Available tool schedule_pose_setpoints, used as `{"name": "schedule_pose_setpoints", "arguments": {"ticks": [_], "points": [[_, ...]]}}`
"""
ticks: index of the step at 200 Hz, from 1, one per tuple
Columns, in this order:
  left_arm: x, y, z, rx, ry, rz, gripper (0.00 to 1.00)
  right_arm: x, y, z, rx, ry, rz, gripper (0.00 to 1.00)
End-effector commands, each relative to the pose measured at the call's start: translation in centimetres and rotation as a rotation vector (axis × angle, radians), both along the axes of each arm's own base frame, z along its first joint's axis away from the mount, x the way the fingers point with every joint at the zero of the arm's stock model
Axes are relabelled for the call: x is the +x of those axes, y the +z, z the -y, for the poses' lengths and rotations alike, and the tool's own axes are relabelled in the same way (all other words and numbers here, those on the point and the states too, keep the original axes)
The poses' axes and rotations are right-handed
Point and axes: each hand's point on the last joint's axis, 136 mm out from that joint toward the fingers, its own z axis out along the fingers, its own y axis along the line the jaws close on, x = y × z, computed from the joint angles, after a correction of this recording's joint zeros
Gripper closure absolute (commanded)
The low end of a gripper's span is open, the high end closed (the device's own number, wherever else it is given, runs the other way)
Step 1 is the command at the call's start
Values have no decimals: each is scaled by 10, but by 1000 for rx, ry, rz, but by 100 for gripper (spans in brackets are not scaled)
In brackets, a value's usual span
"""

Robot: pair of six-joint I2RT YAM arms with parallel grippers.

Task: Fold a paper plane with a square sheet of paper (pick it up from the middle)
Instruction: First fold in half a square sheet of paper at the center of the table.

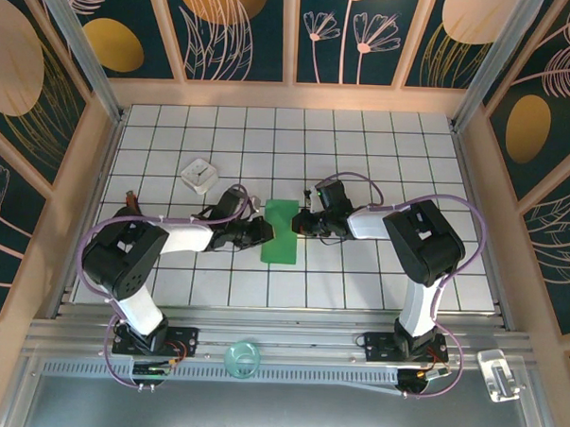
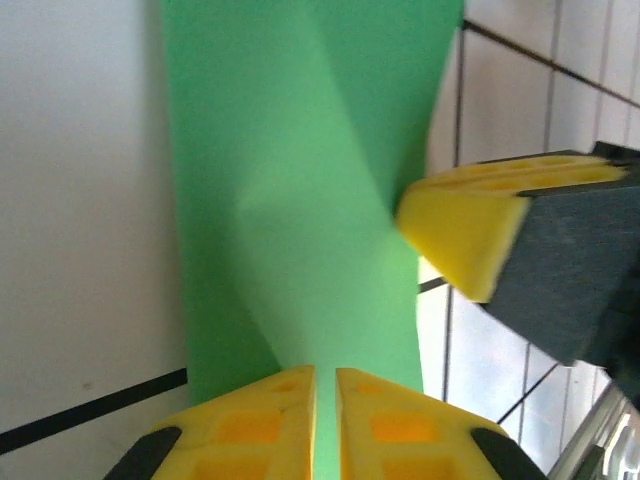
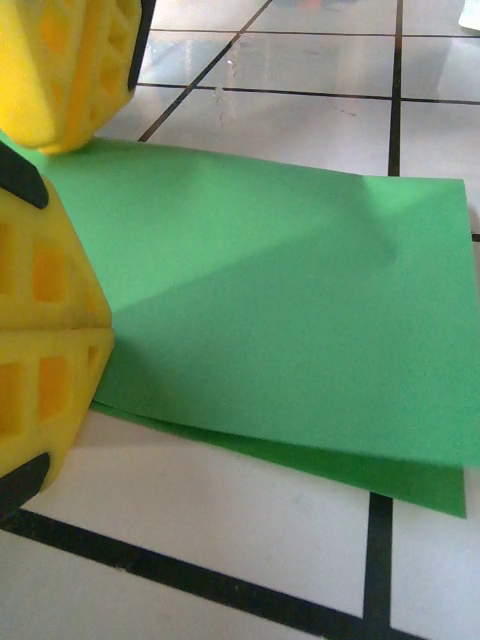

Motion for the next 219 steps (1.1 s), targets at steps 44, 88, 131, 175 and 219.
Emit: {"name": "schedule_pose_setpoints", "arguments": {"ticks": [44, 88, 131, 175, 219], "points": [[-11, -18, -21, 39, 38, -43, 87, -33, -67, 55, -269, -71, -162, 100], [-17, -28, -24, 49, 41, -67, 88, -34, -67, 55, -269, -70, -162, 100], [-25, -39, -36, 109, 44, -83, 90, -34, -64, 55, -266, -71, -155, 100], [-41, -61, -48, 180, 13, -135, 96, -18, -26, 32, -152, -38, -81, 100], [-47, -67, -50, 216, -33, -158, 100, 1, 38, 9, -14, -8, 33, 88]]}}
